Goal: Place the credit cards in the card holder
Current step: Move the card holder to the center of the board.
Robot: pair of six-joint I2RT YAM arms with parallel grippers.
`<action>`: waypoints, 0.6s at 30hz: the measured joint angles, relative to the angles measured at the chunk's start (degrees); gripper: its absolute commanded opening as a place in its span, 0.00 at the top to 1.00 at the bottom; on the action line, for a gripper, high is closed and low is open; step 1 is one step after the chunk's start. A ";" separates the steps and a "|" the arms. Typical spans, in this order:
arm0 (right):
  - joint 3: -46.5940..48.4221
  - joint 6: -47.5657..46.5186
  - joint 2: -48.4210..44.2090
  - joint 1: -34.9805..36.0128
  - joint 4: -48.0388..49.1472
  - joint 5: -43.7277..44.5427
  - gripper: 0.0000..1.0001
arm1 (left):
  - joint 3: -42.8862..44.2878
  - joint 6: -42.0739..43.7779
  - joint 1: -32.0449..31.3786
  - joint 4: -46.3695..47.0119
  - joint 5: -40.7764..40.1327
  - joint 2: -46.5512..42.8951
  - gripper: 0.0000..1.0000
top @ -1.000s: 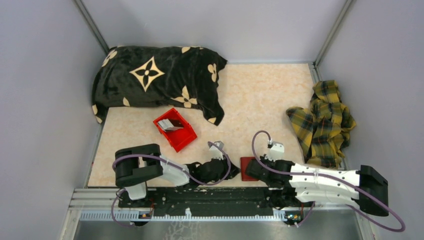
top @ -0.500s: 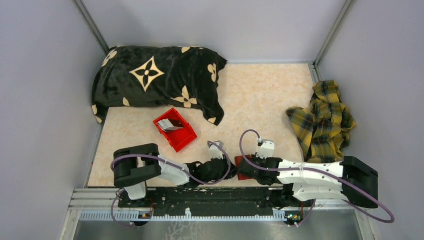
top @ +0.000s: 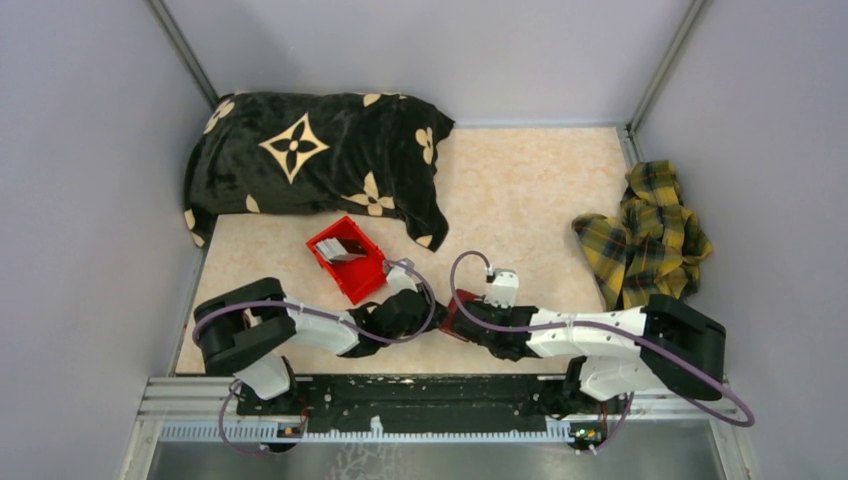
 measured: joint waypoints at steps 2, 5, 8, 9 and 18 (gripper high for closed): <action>0.39 -1.64 0.87 -1.68 2.38 -1.09 1.00 | -0.02 1.36 1.97 -0.37 0.22 -0.35 0.67; 0.52 -4.33 1.92 -5.22 5.90 -1.81 1.00 | 0.22 3.26 3.89 -0.44 0.92 -0.37 0.67; 0.85 -7.43 3.37 -8.37 9.44 -2.36 1.00 | 1.20 4.81 4.66 -0.83 1.44 0.24 0.67; 1.14 -8.57 4.09 -9.42 10.62 -2.51 1.00 | 1.46 5.05 4.70 -0.81 1.49 0.52 0.67; 2.51 -16.28 8.66 -15.32 19.17 -2.73 1.00 | 3.02 6.03 5.27 -0.50 2.62 2.03 0.66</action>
